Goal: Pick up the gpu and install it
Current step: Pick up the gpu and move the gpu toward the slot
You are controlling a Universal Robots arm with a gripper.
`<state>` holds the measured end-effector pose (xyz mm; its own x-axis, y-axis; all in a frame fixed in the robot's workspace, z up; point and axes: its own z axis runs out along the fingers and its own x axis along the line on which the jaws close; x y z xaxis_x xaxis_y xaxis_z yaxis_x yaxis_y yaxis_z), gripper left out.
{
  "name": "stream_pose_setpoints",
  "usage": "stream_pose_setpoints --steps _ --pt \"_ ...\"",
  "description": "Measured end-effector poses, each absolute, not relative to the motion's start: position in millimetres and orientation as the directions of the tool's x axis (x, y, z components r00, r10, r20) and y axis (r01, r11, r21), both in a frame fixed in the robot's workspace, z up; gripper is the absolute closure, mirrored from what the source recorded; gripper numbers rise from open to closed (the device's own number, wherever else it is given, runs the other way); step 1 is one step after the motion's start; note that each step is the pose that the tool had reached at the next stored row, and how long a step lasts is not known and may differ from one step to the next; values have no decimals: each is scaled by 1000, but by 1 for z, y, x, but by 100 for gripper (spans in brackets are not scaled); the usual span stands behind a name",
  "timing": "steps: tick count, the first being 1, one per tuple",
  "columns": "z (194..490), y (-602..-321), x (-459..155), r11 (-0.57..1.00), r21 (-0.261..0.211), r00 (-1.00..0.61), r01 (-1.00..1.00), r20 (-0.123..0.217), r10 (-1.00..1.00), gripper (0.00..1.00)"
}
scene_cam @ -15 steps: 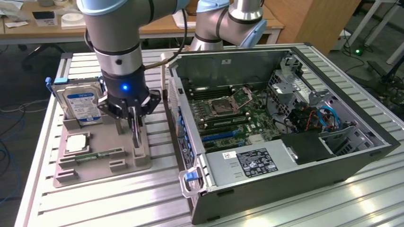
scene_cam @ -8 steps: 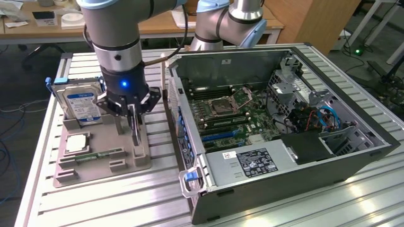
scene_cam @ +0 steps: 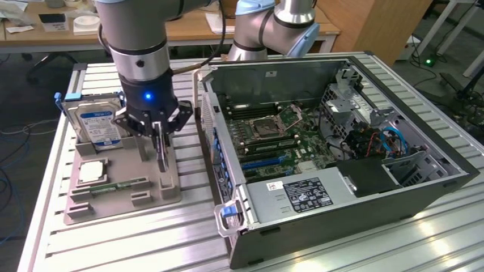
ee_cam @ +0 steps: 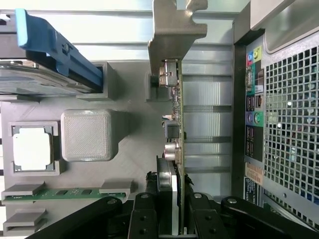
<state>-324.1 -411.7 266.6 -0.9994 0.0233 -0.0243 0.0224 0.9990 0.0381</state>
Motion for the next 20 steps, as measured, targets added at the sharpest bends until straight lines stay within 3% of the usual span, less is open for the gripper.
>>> stream_pose_setpoints --steps 20 --pt "286 -412 -324 999 40 -999 22 -24 23 72"
